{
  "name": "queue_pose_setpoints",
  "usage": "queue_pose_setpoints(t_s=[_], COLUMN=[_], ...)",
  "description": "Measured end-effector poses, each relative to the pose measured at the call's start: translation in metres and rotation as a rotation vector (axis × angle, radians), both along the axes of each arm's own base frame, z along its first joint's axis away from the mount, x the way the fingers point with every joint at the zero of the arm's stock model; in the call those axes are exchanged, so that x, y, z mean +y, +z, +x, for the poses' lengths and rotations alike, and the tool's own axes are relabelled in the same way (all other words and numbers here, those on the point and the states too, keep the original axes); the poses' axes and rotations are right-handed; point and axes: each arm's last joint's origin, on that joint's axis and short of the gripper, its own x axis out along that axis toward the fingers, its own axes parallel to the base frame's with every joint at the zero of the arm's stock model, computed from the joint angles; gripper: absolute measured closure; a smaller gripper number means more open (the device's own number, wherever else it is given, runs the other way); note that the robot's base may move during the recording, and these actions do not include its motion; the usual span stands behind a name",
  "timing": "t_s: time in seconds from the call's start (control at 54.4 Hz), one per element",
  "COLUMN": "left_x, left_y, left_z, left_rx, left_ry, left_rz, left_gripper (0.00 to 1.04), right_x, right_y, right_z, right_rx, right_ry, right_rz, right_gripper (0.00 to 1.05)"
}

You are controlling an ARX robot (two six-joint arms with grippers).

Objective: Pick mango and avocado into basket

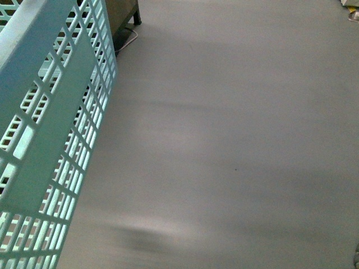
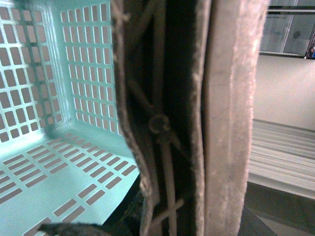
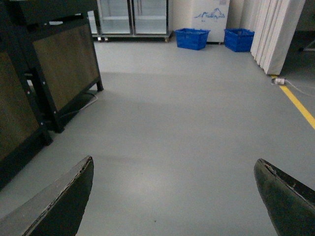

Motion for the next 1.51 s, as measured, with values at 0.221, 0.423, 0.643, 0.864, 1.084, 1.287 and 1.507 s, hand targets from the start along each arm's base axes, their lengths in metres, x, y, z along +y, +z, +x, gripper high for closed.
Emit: queue_pose_setpoints(t_s=[0.221, 0.423, 0.643, 0.864, 1.084, 1.287, 1.507], left_x=[0.0, 0.0, 0.0, 0.0, 0.0, 0.0, -0.0021], left_y=[0.0, 0.0001, 0.0001, 0.0003, 0.0003, 0.0005, 0.0023], left_z=[0.0, 0.0, 0.0, 0.0, 0.0, 0.0, -0.0006], left_rx=[0.0, 0.0, 0.0, -0.001, -0.001, -0.001, -0.007], left_ry=[0.001, 0.0, 0.001, 0.001, 0.001, 0.001, -0.023], left_rz=[-0.001, -0.001, -0.002, -0.002, -0.002, -0.002, -0.012], left_gripper=[0.89, 0.89, 0.89, 0.89, 0.89, 0.89, 0.89], right_x=[0.0, 0.0, 0.0, 0.0, 0.0, 0.0, -0.0001], right_y=[0.0, 0.0, 0.0, 0.0, 0.0, 0.0, 0.0], right_z=[0.0, 0.0, 0.0, 0.0, 0.0, 0.0, 0.0], right_rx=[0.0, 0.0, 0.0, 0.0, 0.0, 0.0, 0.0], right_ry=[0.0, 0.0, 0.0, 0.0, 0.0, 0.0, -0.004], right_rz=[0.0, 0.0, 0.0, 0.0, 0.0, 0.0, 0.0], right_gripper=[0.09, 0.09, 0.09, 0.09, 0.09, 0.09, 0.09])
